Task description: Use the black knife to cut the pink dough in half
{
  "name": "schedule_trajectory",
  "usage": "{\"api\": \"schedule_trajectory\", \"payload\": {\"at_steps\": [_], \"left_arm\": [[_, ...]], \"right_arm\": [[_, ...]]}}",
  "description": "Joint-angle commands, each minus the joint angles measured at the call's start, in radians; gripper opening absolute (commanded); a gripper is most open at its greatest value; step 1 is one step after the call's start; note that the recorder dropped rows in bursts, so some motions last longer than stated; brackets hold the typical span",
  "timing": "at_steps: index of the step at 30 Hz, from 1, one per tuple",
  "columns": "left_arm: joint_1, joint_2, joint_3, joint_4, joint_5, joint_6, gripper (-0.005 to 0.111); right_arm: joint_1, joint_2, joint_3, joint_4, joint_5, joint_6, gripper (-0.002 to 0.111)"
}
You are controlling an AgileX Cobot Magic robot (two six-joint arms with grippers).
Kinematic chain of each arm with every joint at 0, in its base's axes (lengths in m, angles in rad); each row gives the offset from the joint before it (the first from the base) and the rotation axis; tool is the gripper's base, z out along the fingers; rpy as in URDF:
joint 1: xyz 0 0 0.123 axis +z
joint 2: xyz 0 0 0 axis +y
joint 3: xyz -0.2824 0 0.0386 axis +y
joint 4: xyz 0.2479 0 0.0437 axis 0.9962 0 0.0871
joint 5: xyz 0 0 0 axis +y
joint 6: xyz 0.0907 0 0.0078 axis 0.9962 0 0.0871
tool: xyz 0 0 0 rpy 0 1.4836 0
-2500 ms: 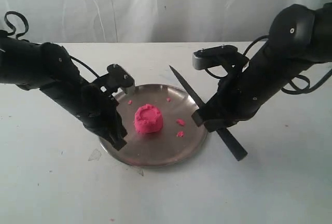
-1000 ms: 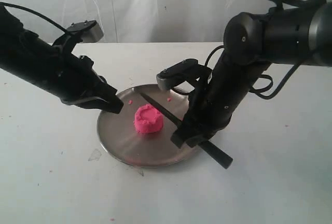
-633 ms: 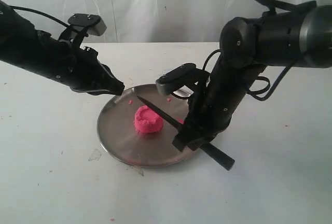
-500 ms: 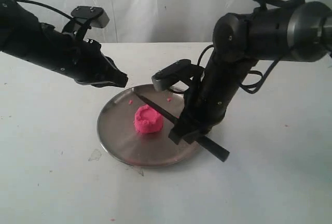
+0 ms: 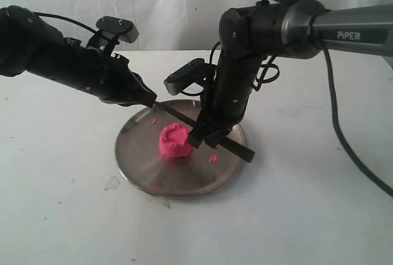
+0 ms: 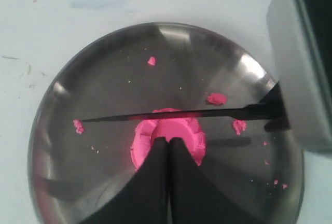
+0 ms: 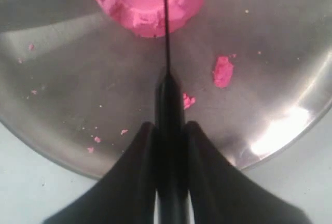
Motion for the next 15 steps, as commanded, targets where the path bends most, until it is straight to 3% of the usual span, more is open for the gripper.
{"api": "schedule_trajectory", "payload": {"at_steps": [1,15], "left_arm": [[-0.002,-0.007,-0.045,-0.128,0.084,0.075,0.000],[0.002,0.066,-0.052,-0.158,-0.017,0.094,0.000]], "right_arm": [[0.001,0.013,-0.010,-0.023,0.006,-0.009,0.000],[0.001,0.013,-0.010,0.073,0.007,-0.005,0.000]]}}
